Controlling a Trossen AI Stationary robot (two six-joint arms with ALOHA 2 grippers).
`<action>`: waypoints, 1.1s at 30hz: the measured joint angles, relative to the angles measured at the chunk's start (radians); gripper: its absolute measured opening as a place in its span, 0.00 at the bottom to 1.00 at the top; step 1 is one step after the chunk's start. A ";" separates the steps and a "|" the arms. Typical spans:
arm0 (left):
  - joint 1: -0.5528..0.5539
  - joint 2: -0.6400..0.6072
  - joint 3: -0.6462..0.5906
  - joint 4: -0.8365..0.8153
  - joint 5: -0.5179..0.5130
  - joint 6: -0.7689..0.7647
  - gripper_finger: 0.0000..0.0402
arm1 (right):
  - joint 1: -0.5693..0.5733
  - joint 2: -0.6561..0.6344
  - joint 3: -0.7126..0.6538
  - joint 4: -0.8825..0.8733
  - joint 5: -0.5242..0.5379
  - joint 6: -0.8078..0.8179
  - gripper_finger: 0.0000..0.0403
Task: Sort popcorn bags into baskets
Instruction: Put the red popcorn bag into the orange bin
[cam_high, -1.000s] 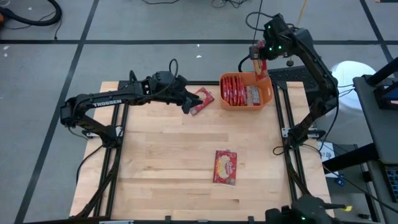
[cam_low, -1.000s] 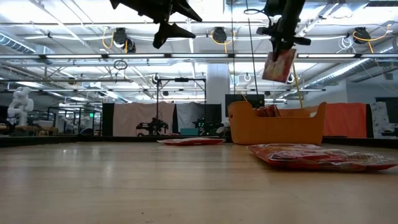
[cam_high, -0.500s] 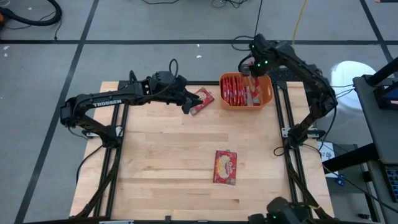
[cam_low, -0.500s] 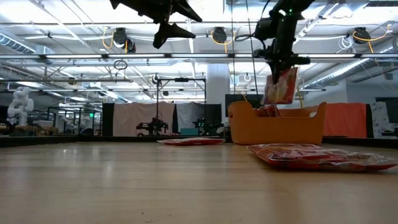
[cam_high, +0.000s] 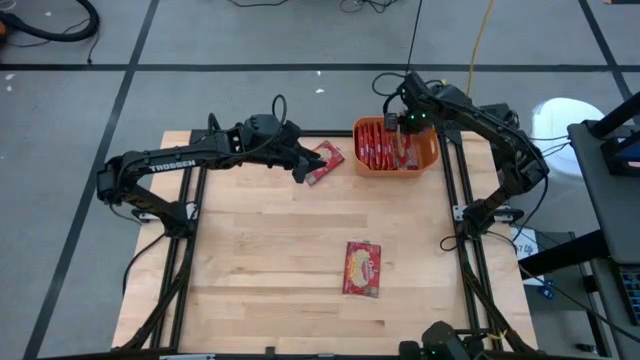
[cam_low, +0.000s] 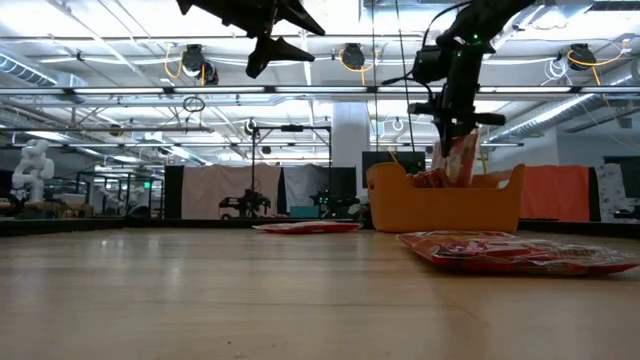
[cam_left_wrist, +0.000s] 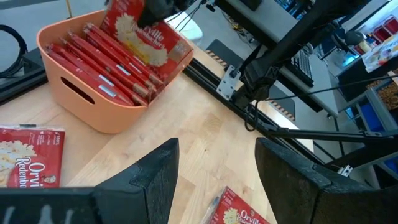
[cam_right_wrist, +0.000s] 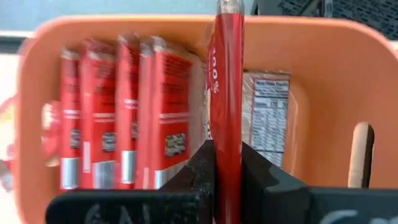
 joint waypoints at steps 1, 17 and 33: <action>0.000 0.000 0.000 0.000 0.000 0.001 0.53 | 0.000 0.001 -0.011 0.006 0.001 0.000 0.06; 0.000 0.000 0.000 0.000 -0.001 0.008 0.53 | 0.012 0.000 -0.117 0.154 0.023 0.023 0.06; 0.005 0.000 0.000 0.000 -0.027 0.006 0.53 | 0.012 0.000 -0.159 0.193 0.021 0.034 0.12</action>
